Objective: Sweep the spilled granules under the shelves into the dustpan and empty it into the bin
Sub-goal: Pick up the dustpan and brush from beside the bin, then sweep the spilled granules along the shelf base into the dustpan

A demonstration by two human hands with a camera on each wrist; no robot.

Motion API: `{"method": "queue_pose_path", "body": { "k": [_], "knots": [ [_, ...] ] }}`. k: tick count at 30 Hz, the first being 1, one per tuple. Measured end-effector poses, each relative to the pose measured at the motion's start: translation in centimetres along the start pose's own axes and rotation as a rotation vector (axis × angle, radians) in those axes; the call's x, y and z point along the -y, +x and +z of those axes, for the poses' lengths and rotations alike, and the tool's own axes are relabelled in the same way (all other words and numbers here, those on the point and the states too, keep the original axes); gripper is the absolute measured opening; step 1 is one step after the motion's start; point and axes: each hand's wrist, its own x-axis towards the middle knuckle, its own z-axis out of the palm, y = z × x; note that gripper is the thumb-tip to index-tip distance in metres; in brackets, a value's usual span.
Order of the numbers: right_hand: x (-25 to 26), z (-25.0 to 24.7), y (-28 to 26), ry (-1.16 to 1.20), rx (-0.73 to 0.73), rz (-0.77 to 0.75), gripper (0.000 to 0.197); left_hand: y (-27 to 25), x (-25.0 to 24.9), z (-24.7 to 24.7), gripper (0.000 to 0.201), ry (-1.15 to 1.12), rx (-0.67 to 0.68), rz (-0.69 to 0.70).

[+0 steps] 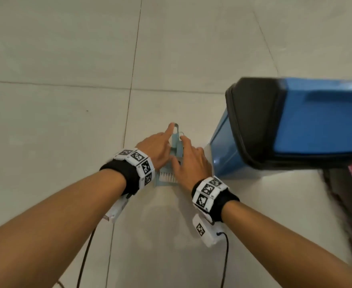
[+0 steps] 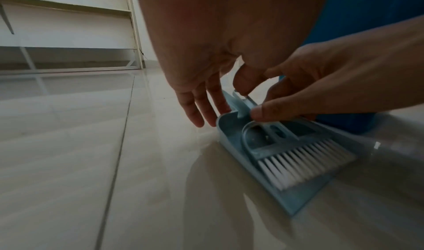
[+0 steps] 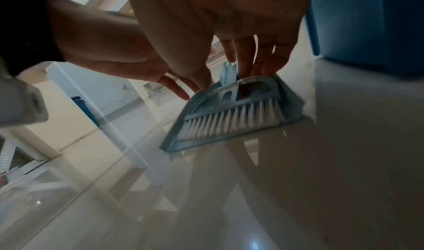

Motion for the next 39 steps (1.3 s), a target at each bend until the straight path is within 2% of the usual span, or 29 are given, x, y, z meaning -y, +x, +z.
{"method": "queue_pose_path", "body": {
  "k": [2, 5, 9, 11, 14, 15, 18, 21, 23, 25, 27, 30, 35, 39],
  "knots": [
    [-0.3, 0.5, -0.3, -0.024, -0.040, -0.017, 0.058, -0.6, 0.0, 0.7, 0.073, -0.015, -0.027, 0.003],
    [-0.2, -0.3, -1.6, 0.009, 0.024, -0.007, 0.064, -1.8, -0.2, 1.0, 0.079, 0.036, 0.010, -0.026],
    [-1.3, -1.0, -3.6, 0.174, 0.026, 0.068, 0.073, -2.1, -0.2, 2.4, 0.065, 0.264, 0.087, -0.108],
    [-2.3, -1.0, -4.6, 0.252, 0.037, 0.081, 0.063, -2.0, 0.1, 3.0, 0.060, 0.447, 0.112, -0.050],
    [-3.4, -2.4, -5.6, 0.283, 0.094, 0.081, 0.027, -1.7, 0.1, 2.1, 0.048, 0.678, 0.098, 0.066],
    [-3.8, -3.1, -6.1, 0.289, 0.118, 0.089, 0.022, -1.7, -0.1, 1.7, 0.042, 0.709, 0.090, 0.077],
    [-5.3, -5.3, -7.9, 0.285, 0.174, 0.114, 0.021, -2.6, -1.0, 1.4, 0.035, 0.721, 0.122, 0.126],
    [-7.1, -7.8, -10.0, 0.302, 0.251, 0.168, 0.029, -4.1, -2.2, 2.2, 0.039, 0.738, 0.194, 0.272],
    [-8.5, -9.9, -11.3, 0.303, 0.352, 0.221, 0.035, -4.9, -3.2, 2.6, 0.042, 0.762, 0.217, 0.334],
    [-9.7, -12.2, -12.6, 0.252, 0.453, 0.257, 0.034, -5.4, -4.3, 3.3, 0.043, 0.718, 0.230, 0.333],
    [-10.6, -14.3, -13.8, 0.134, 0.492, 0.262, 0.024, -5.9, -5.1, 4.3, 0.042, 0.599, 0.243, 0.278],
    [-11.9, -17.3, -16.0, -0.027, 0.425, 0.259, 0.019, -6.6, -7.0, 6.1, 0.044, 0.501, 0.243, 0.253],
    [-14.4, -21.1, -18.9, 0.034, 0.177, 0.341, 0.017, -7.9, -11.7, 9.0, 0.045, 0.332, 0.267, 0.261],
    [-17.2, -21.9, -19.4, 0.045, -0.071, 0.390, 0.033, -7.5, -15.6, 11.3, 0.044, 0.120, 0.274, 0.250]
  ]
}}
